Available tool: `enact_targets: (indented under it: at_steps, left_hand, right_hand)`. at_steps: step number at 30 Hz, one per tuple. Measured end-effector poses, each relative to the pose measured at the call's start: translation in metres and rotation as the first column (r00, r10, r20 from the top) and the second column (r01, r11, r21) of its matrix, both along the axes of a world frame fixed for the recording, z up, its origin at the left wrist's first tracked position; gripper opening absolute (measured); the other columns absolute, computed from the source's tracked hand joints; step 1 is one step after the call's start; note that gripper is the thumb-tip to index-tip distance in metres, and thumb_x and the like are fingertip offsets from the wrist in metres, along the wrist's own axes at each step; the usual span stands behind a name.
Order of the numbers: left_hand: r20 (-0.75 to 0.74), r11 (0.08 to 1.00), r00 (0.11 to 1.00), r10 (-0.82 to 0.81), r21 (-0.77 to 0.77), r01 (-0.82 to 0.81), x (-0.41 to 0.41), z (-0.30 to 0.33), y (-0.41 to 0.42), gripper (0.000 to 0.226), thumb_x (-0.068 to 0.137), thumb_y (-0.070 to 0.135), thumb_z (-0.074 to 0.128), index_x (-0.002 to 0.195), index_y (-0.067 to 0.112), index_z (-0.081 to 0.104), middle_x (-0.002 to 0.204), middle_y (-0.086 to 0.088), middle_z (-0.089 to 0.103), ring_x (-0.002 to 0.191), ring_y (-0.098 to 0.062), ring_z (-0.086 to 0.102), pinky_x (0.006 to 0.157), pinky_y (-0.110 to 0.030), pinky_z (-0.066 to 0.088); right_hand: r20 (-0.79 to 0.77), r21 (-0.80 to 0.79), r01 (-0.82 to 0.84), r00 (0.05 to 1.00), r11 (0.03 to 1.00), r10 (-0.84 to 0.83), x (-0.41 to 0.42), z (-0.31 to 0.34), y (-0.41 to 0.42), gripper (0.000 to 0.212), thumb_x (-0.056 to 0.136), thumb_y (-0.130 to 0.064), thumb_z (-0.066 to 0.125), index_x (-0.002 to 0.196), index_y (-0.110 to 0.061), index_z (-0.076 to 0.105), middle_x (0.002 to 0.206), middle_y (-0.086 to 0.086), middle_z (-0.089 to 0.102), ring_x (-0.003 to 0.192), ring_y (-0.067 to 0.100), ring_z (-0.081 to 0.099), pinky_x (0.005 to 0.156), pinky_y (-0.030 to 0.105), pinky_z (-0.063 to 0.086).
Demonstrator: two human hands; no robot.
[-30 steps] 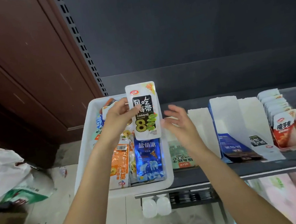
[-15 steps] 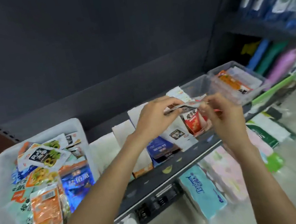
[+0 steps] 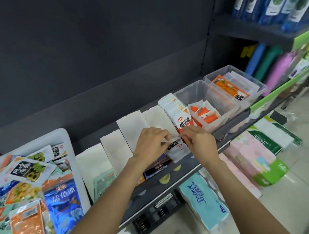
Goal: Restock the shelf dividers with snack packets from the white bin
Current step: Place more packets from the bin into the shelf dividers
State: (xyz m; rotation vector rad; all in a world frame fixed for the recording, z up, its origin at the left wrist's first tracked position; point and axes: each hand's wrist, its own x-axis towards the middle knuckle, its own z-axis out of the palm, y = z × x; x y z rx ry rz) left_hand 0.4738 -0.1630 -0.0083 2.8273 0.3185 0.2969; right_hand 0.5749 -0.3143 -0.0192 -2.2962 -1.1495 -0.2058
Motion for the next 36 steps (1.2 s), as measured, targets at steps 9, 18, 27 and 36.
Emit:
enact_targets:
  at_steps: [9,18,27,36]
  left_hand:
    - [-0.078,0.99,0.997,0.029,-0.134,-0.039,-0.049,0.033,0.017,0.028,0.094,0.028,0.051,0.122,0.029,0.059,0.139,0.008,0.047,0.139,-0.012,0.024,0.115,-0.034,0.009]
    - [0.545,0.772,0.589,0.597,-0.19,-0.607,-0.223,0.058,0.066,0.025,0.087,0.024,0.049,0.102,0.012,0.065,0.099,-0.001,0.067,0.094,-0.017,0.056,0.086,-0.033,0.041]
    - [-0.04,0.432,0.459,0.887,-0.279,-0.858,-0.323,0.006,0.134,0.041,0.076,0.035,0.056,0.112,0.018,0.066,0.11,-0.007,0.068,0.104,-0.029,0.061,0.089,-0.038,0.048]
    - [-0.181,0.439,0.469,0.865,-0.179,-0.88,-0.322,0.004,0.19,0.053,0.09,0.031,0.057,0.138,0.014,0.043,0.135,-0.009,0.05,0.119,-0.029,0.049,0.096,-0.036,0.04]
  right_hand:
    - [-0.14,-0.055,-0.185,0.974,0.981,0.176,-0.016,0.021,0.017,0.03,0.086,0.0,0.058,0.111,-0.012,0.068,0.111,0.007,0.065,0.099,0.024,0.06,0.082,0.022,0.042]
    - [-0.352,0.02,-0.688,0.674,0.725,0.649,-0.126,0.079,0.125,0.024,0.094,-0.02,0.053,0.114,-0.022,0.066,0.109,-0.007,0.068,0.094,0.005,0.061,0.084,0.025,0.05]
    - [-0.409,-0.275,-0.765,0.641,0.582,0.65,-0.236,0.026,0.259,0.041,0.094,-0.028,0.054,0.13,-0.011,0.052,0.131,0.013,0.051,0.12,0.029,0.048,0.096,0.035,0.039]
    - [-0.237,-0.426,-0.474,0.88,0.77,0.411,-0.261,0.001,0.323,0.064,0.08,-0.045,0.069,0.127,-0.01,0.045,0.127,0.015,0.051,0.118,0.032,0.048,0.094,0.046,0.045]
